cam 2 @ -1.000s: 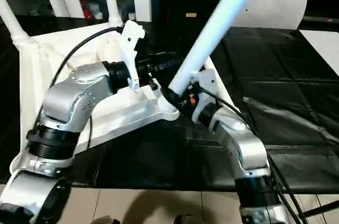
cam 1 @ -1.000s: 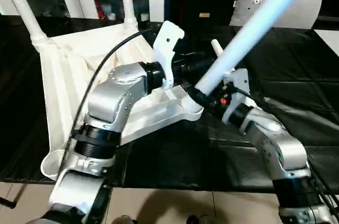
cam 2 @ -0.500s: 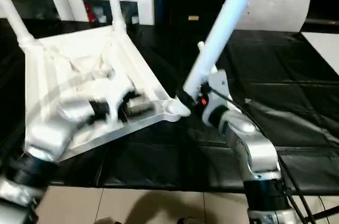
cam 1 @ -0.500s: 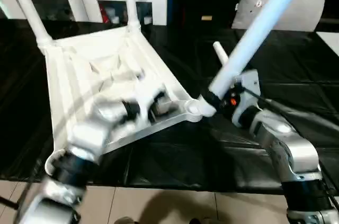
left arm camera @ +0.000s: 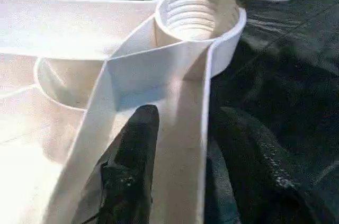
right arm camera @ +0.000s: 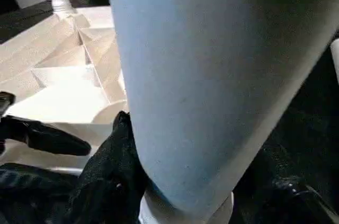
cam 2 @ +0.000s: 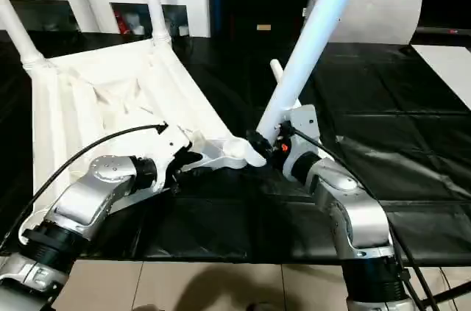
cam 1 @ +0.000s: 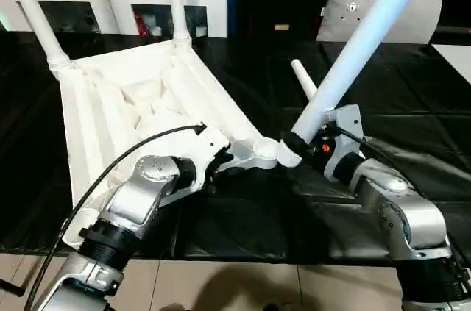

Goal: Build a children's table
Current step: Insert table leg to table base

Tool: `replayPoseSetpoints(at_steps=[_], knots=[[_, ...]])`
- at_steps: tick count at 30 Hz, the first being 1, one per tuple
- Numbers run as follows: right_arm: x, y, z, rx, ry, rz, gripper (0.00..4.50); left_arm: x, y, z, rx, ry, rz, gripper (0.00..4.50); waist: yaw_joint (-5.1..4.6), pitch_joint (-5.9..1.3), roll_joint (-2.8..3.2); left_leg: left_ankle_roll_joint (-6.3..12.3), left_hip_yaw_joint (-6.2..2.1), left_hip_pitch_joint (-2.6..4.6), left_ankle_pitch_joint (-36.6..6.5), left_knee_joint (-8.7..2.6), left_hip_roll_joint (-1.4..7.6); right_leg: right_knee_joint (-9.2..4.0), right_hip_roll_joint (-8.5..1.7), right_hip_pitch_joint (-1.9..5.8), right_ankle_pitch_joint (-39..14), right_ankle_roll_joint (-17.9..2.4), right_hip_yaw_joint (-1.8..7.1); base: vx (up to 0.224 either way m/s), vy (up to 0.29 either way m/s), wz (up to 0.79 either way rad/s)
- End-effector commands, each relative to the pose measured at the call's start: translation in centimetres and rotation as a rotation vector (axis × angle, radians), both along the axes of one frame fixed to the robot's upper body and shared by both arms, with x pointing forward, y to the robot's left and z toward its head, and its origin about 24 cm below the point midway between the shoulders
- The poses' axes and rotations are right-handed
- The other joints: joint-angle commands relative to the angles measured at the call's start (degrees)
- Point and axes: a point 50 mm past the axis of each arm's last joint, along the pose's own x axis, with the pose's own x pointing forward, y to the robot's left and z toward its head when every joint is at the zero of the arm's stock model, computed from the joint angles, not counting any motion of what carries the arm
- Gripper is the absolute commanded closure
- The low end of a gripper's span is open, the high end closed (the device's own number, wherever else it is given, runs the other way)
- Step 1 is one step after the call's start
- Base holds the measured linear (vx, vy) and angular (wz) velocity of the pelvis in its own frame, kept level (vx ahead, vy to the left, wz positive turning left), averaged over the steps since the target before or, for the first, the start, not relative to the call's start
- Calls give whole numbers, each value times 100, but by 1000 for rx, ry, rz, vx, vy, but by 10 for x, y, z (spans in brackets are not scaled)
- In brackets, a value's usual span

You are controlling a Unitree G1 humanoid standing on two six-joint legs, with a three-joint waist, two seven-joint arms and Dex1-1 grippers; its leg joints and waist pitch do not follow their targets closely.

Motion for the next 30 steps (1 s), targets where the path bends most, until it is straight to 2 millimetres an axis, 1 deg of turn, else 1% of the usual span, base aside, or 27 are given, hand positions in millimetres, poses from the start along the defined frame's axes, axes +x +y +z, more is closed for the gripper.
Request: replayPoseSetpoints(at_steps=[1, 3, 4, 5, 6, 7, 8, 9, 11, 13, 14, 18, 19, 21, 22, 23, 24, 25, 26, 27, 28, 29, 30], knots=[[-1, 0, 2, -14, -14, 10, 261, 2, 4, -2, 30, 3, 0, 292, 0, -509, -7, 167, 97, -33, -731, -349, -39, -493, -327, 379, -1729, -647, 273, 0, 0, 0], [-1, 1, 2, -15, -14, 15, 261, 2, 5, -2, 31, 10, -4, 314, 6, -506, 7, 159, 97, -31, -769, -349, -37, -499, -337, 375, -1804, -649, 272, 0, 0, 0], [-1, 2, 2, -19, -15, 22, 261, 2, 5, -3, 33, 26, -12, 317, 2, -504, -4, 154, 97, -34, -789, -351, -39, -506, -336, 380, -1851, -632, 269, 0, 0, 0], [-1, 2, 2, -22, -15, 25, 261, 2, 5, -4, 38, 39, -17, 322, 6, -506, 16, 149, 92, -34, -781, -352, -39, -504, -338, 380, -1861, -625, 268, 0, 0, 0], [-1, 3, 2, -27, -15, 28, 261, 1, 6, -4, 47, 50, -25, 348, 2, -506, 8, 152, 95, -32, -789, -349, -41, -509, -337, 377, -1876, -621, 267, 0, 0, 0], [-1, 3, 2, -29, -16, 30, 261, 1, 6, -5, 56, 58, -30, 348, 2, -505, 6, 149, 92, -32, -785, -352, -40, -508, -337, 380, -1884, -621, 266, 0, 0, 0], [-1, 3, 2, -29, -16, 30, 261, 1, 6, -5, 56, 58, -30, 358, 2, -514, 19, 148, 90, -32, -756, -350, -35, -497, -337, 379, -1807, -637, 272, 0, 0, 0], [-1, 4, 3, -30, -13, 35, 261, 2, 7, -6, 64, 66, -30, 362, -1, -511, 11, 159, 94, -33, -753, -349, -39, -498, -333, 377, -1775, -654, 272, 0, 0, 0], [-1, 6, 3, -38, 2, 55, 261, 2, 8, -6, 75, 71, -34, 379, 0, -513, 22, 169, 95, -36, -744, -347, -40, -491, -332, 380, -1760, -679, 273, 0, 0, 0], [0, 7, 3, -45, 13, 68, 261, 2, 8, -6, 82, 71, -40, 403, -1, -518, 19, 180, 95, -40, -748, -343, -52, -493, -325, 392, -1801, -659, 269, 0, 0, 0], [2, 9, 3, -70, 32, 93, 261, 3, 9, -6, 88, 71, -46, 407, -5, -514, 4, 186, 95, -42, -760, -345, -53, -502, -328, 390, -1878, -637, 264, 0, 0, 0], [6, 12, 4, -95, 60, 130, 261, 3, 10, -5, 104, 69, -69, 446, -29, -518, 12, 175, 91, -39, -771, -343, -51, -514, -331, 381, -2031, -590, 257, 0, 0, 0], [8, 14, 4, -103, 68, 147, 261, 2, 10, -4, 109, 67, -85, 450, -39, -520, -10, 184, 92, -43, -768, -340, -53, -514, -332, 381, -2029, -593, 258, 0, 0, 0], [10, 18, 5, -109, 82, 174, 261, -1, 9, -3, 118, 57, -143, 450, -45, -530, -16, 200, 91, -50, -685, -342, -40, -494, -338, 383, -1883, -629, 268, 0, 0, 0], [11, 20, 5, -110, 93, 194, 261, -5, 9, -3, 134, 48, -207, 450, -40, -543, -2, 196, 85, -48, -639, -340, -35, -470, -342, 387, -1770, -665, 271, 0, 0, 0], [12, 21, 5, -112, 96, 201, 261, -6, 8, -3, 138, 40, -234, 450, -54, -545, -2, 201, 82, -59, -598, -343, -32, -449, -337, 392, -1599, -731, 277, 0, 0, 0], [12, 24, 6, -120, 111, 229, 261, -14, 6, -2, 140, 14, -353, 450, -45, -549, -34, 225, 82, -53, -602, -347, -26, -449, -352, 390, -1530, -775, 282, 0, 0, 0], [12, 25, 6, -122, 115, 237, 261, -15, 6, -2, 139, 17, -370, 450, -52, -547, -23, 214, 87, -54, -589, -347, -25, -430, -345, 394, -1474, -790, 290, 0, 0, 0], [12, 28, 6, -133, 130, 264, 261, -20, 6, -2, 135, 29, -418, 450, -39, -540, -20, 201, 89, -32, -578, -354, -3, -416, -360, 375, -1428, -842, 295, 0, 0, 0], [12, 28, 5, -138, 135, 272, 261, -21, 7, -2, 139, 27, -430, 450, -26, -535, -3, 191, 102, -7, -603, -355, 3, -425, -352, 356, -1450, -864, 298, 0, 0, 0], [12, 29, 4, -140, 145, 281, 261, -21, 8, -2, 143, 24, -446, 450, -6, -528, -1, 189, 107, -8, -621, -354, 3, -430, -353, 352, -1471, -865, 303, 0, 0, 0], [12, 30, 4, -141, 152, 286, 261, -22, 9, -2, 145, 22, -454, 450, 35, -525, 6, 162, 110, 14, -688, -364, 11, -435, -357, 341, -1539, -852, 306, 0, 0, 0], [11, 31, 2, -144, 167, 293, 261, -22, 11, -2, 146, 21, -467, 450, 61, -522, -29, 132, 112, 12, -696, -374, 14, -419, -361, 348, -1548, -833, 310, 0, 0, 0]])
